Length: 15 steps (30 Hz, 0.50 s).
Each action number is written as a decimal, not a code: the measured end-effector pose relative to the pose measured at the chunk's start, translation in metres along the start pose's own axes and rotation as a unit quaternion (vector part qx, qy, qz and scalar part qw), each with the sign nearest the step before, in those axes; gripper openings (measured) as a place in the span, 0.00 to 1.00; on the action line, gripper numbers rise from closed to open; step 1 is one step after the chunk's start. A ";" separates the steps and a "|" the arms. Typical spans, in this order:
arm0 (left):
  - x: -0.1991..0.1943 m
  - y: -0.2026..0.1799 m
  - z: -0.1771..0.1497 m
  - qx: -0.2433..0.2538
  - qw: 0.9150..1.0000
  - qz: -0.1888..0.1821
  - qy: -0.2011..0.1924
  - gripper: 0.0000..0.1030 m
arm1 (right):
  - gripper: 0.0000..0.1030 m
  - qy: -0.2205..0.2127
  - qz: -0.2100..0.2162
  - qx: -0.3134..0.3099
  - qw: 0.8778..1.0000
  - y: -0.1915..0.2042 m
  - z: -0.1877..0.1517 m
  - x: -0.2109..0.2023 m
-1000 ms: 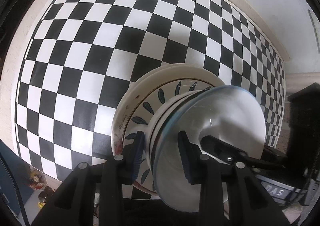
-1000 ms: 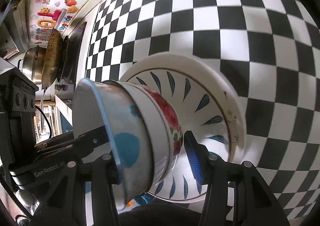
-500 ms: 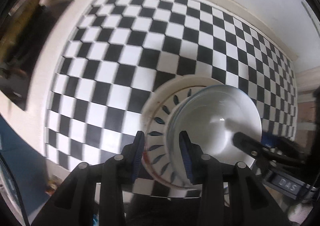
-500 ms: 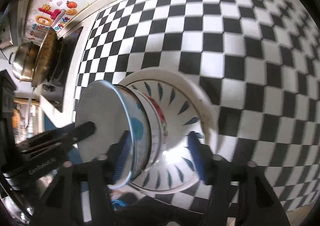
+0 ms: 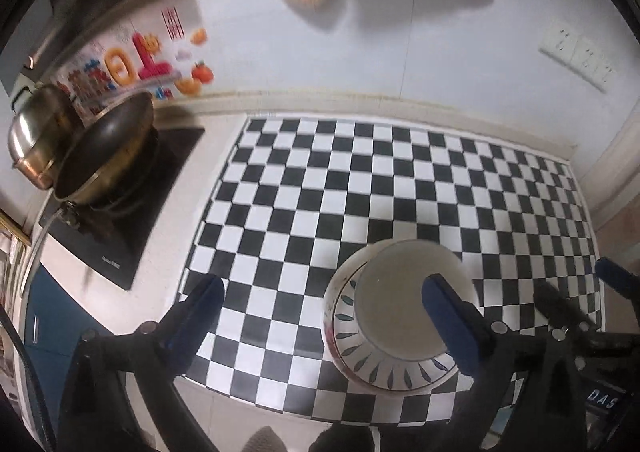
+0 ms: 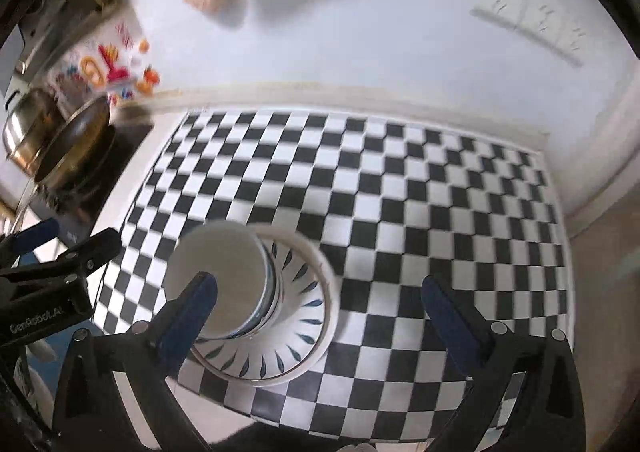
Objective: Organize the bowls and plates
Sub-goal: 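Open both grippers off the bowl rims and raise them away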
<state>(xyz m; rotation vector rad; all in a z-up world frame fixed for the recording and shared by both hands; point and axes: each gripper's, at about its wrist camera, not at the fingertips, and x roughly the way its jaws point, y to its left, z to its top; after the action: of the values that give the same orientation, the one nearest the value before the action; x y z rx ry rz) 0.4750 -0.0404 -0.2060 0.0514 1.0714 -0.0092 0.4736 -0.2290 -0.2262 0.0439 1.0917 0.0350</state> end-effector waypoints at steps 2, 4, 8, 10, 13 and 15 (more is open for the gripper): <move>-0.015 -0.001 -0.002 0.003 1.000 -0.003 -0.020 0.99 | 1.00 -0.024 -0.016 0.012 1.000 -0.001 -0.002 -0.020; -0.026 -0.002 -0.005 0.007 1.000 -0.008 -0.025 0.99 | 1.00 -0.040 -0.024 0.021 0.999 -0.003 -0.004 -0.039; -0.049 -0.006 -0.013 0.008 0.999 -0.017 -0.034 0.99 | 1.00 -0.067 -0.027 0.030 0.997 -0.004 -0.014 -0.076; -0.059 -0.007 -0.017 0.006 0.999 -0.019 -0.036 0.99 | 1.00 -0.078 -0.030 0.030 0.996 -0.002 -0.021 -0.095; -0.076 -0.010 -0.026 0.010 0.999 -0.015 -0.045 0.99 | 1.00 -0.096 -0.030 0.032 0.994 -0.001 -0.032 -0.120; -0.090 -0.012 -0.031 0.015 0.998 -0.010 -0.056 0.99 | 1.00 -0.109 -0.029 0.033 0.993 -0.002 -0.041 -0.137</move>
<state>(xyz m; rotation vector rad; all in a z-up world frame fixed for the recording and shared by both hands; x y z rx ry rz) 0.4040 -0.0527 -0.1429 0.0658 0.9589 -0.0458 0.3746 -0.2375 -0.1238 0.0745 0.8751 -0.0577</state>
